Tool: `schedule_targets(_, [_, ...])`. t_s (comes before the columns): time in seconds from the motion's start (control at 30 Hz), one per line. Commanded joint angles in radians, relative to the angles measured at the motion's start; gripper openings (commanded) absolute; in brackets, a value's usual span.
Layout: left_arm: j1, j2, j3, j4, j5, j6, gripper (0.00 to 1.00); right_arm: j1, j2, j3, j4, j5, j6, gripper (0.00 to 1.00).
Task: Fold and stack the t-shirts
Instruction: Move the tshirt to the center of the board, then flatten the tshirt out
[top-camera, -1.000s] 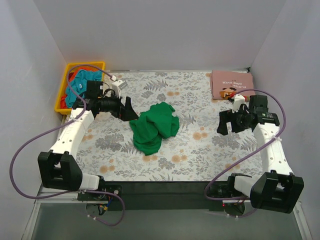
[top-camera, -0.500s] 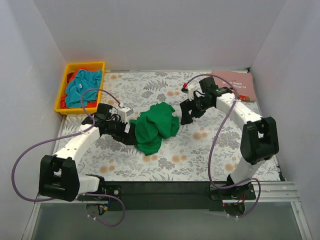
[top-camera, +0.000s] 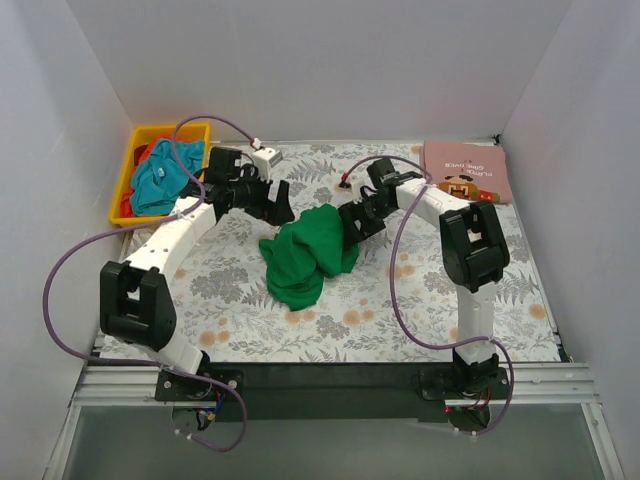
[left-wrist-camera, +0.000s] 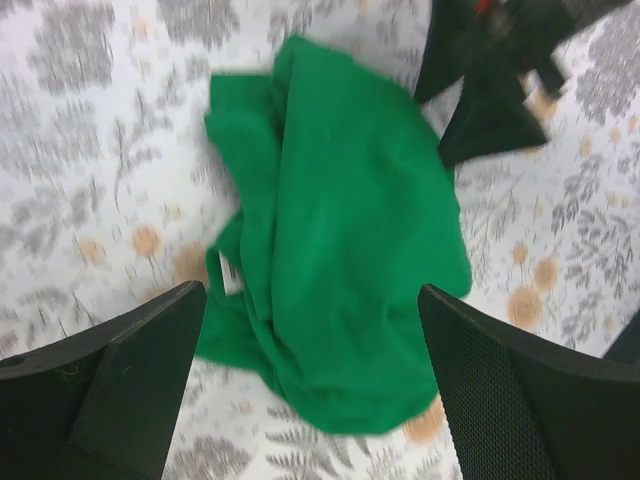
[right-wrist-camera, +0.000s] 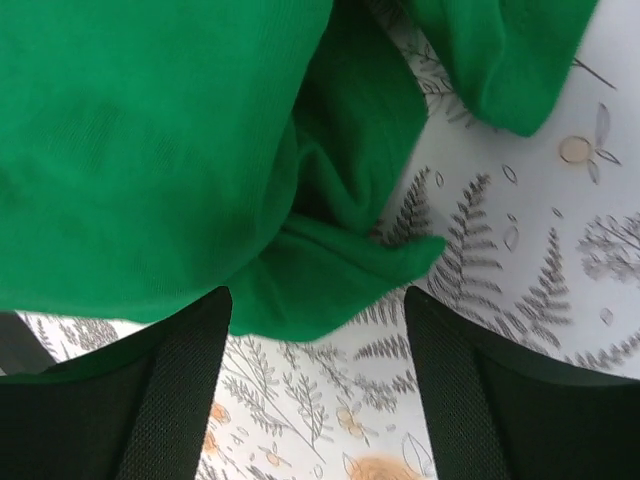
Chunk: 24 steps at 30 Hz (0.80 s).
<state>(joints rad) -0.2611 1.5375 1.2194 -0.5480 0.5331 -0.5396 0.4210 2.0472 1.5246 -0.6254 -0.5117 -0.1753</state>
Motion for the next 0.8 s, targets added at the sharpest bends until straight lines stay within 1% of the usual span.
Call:
schedule_targets(0.0, [-0.043,0.067,0.120,0.023,0.005,0.006,0.87,0.016,0.050,0.063,0.015,-0.033,0.019,0.75])
schedule_targets(0.07, [-0.078,0.111,0.138,0.019,0.024,0.006,0.87,0.016,0.068,0.077,0.012,-0.042,0.023,0.65])
schedule_targets(0.1, [-0.090,0.121,0.135,0.017,0.024,0.010,0.87,0.015,0.071,0.081,0.010,-0.042,0.023,0.55])
schedule_targets(0.17, [-0.136,0.130,0.105,0.016,0.025,0.021,0.87,0.016,0.074,0.085,0.009,-0.034,0.020,0.47])
schedule_targets(0.2, [-0.150,0.130,0.094,0.013,0.025,0.035,0.88,0.012,0.067,0.083,0.003,-0.037,0.016,0.37])
schedule_targets(0.27, [-0.178,0.133,0.074,0.000,0.019,0.041,0.85,0.006,0.044,0.085,-0.005,-0.045,0.010,0.24])
schedule_targets(0.3, [-0.182,0.136,0.066,-0.015,-0.002,0.041,0.68,-0.002,0.033,0.086,-0.013,-0.051,0.004,0.06])
schedule_targets(0.33, [-0.184,0.144,0.068,-0.026,-0.015,0.035,0.55,-0.005,0.021,0.086,-0.022,-0.053,-0.001,0.01])
schedule_targets(0.37, [-0.181,0.145,0.077,-0.041,-0.028,0.033,0.45,-0.010,-0.014,0.085,-0.040,-0.054,-0.007,0.01])
schedule_targets(0.4, [-0.181,0.144,0.098,-0.078,-0.038,0.041,0.25,-0.025,-0.037,0.079,-0.048,-0.066,-0.021,0.01])
schedule_targets(0.43, [-0.175,0.135,0.109,-0.092,-0.038,0.052,0.16,-0.034,-0.063,0.069,-0.053,-0.073,-0.024,0.01])
schedule_targets(0.47, [-0.168,0.119,0.118,-0.101,-0.033,0.047,0.07,-0.042,-0.124,0.043,-0.057,-0.073,-0.029,0.01])
schedule_targets(0.5, [-0.159,0.078,0.124,-0.096,-0.025,0.038,0.00,-0.065,-0.159,0.033,-0.057,-0.071,-0.033,0.01])
schedule_targets(0.57, [-0.124,0.037,0.152,-0.095,0.005,0.021,0.00,-0.091,-0.250,0.017,-0.068,-0.065,-0.043,0.01])
schedule_targets(0.6, [-0.112,0.011,0.170,-0.113,0.013,0.018,0.00,-0.123,-0.280,0.014,-0.074,-0.059,-0.047,0.01])
schedule_targets(0.63, [-0.087,0.003,0.213,-0.127,0.027,0.015,0.00,-0.140,-0.306,0.016,-0.080,-0.053,-0.052,0.01])
schedule_targets(0.7, [-0.057,-0.013,0.252,-0.144,0.033,-0.003,0.00,-0.184,-0.369,0.041,-0.108,-0.045,-0.061,0.01])
schedule_targets(0.73, [-0.014,-0.019,0.294,-0.145,0.051,-0.014,0.00,-0.195,-0.386,0.052,-0.120,-0.037,-0.069,0.01])
schedule_targets(0.77, [0.006,-0.019,0.314,-0.147,0.054,-0.037,0.00,-0.214,-0.415,0.068,-0.141,-0.028,-0.075,0.01])
